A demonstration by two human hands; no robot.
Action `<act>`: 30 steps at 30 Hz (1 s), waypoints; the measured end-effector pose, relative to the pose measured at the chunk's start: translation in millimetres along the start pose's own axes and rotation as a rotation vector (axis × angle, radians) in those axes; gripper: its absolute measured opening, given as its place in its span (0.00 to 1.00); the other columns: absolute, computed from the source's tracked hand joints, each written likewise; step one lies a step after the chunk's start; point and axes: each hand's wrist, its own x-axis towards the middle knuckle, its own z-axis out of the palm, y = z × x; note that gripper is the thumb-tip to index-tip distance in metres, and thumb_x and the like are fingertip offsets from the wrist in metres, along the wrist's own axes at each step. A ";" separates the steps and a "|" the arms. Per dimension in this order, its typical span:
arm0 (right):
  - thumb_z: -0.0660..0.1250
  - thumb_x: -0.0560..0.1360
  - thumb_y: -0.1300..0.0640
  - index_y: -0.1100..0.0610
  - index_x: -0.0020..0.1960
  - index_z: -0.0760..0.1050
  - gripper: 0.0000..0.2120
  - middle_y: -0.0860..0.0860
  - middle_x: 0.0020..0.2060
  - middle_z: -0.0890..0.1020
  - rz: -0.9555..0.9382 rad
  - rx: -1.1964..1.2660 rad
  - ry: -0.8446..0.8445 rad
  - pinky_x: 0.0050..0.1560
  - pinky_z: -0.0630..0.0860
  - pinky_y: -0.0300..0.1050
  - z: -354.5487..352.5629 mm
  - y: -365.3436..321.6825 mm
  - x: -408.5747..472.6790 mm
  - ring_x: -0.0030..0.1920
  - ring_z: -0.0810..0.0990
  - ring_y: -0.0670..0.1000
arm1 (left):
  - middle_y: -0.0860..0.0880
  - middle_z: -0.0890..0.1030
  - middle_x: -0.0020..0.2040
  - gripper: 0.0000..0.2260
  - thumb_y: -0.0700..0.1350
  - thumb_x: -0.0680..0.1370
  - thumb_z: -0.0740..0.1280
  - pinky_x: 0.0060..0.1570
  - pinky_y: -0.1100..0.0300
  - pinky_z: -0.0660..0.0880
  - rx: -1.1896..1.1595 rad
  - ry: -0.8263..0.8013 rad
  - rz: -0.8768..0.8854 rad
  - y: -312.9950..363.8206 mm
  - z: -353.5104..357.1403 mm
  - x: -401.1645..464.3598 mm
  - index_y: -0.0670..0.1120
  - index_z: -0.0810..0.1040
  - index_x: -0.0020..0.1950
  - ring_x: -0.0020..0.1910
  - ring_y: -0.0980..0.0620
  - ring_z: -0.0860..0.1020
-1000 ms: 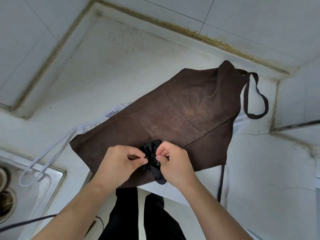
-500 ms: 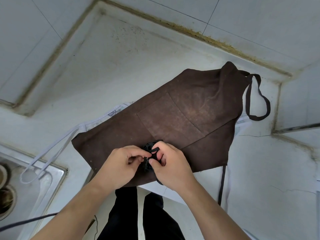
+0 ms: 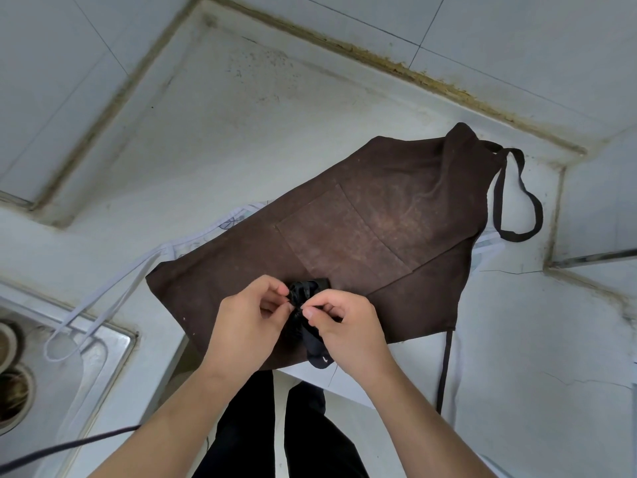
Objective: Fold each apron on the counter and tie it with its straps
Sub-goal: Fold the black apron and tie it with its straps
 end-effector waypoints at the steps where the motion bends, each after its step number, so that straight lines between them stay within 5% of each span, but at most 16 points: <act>1: 0.71 0.77 0.60 0.49 0.44 0.86 0.08 0.44 0.38 0.86 0.005 0.011 -0.009 0.48 0.83 0.48 -0.1 0.1 0.1 0.43 0.85 0.47 | 0.60 0.84 0.39 0.10 0.40 0.76 0.76 0.46 0.74 0.75 -0.013 0.020 -0.026 1.2 1.2 -0.6 0.55 0.83 0.44 0.43 0.62 0.83; 8: 0.74 0.75 0.58 0.48 0.41 0.87 0.07 0.44 0.38 0.87 0.136 0.068 -0.006 0.50 0.83 0.48 -0.8 0.0 5.9 0.43 0.86 0.46 | 0.54 0.87 0.42 0.08 0.38 0.78 0.75 0.50 0.62 0.80 -0.269 -0.040 -0.124 4.9 7.4 -5.6 0.51 0.87 0.44 0.44 0.55 0.85; 14: 0.75 0.75 0.58 0.48 0.42 0.87 0.06 0.46 0.36 0.87 0.230 0.190 0.016 0.42 0.78 0.43 3.6 -1.4 3.9 0.39 0.84 0.44 | 0.50 0.88 0.44 0.06 0.38 0.79 0.74 0.50 0.67 0.79 -0.387 -0.097 -0.178 4.1 6.9 -5.5 0.49 0.89 0.47 0.47 0.52 0.86; 23: 0.75 0.74 0.55 0.48 0.44 0.87 0.04 0.47 0.38 0.88 0.248 0.228 0.061 0.47 0.85 0.52 6.6 0.6 0.9 0.42 0.87 0.48 | 0.45 0.87 0.46 0.07 0.38 0.78 0.75 0.55 0.58 0.81 -0.480 -0.185 -0.198 -0.4 5.7 -5.2 0.49 0.89 0.51 0.50 0.45 0.86; 30: 0.75 0.76 0.61 0.48 0.45 0.87 0.08 0.48 0.39 0.87 0.241 0.236 -0.024 0.41 0.79 0.40 -6.0 -2.2 -0.8 0.36 0.83 0.44 | 0.40 0.83 0.45 0.07 0.38 0.81 0.71 0.54 0.51 0.76 -0.456 -0.175 -0.149 -0.4 10.0 -2.2 0.48 0.86 0.47 0.46 0.45 0.82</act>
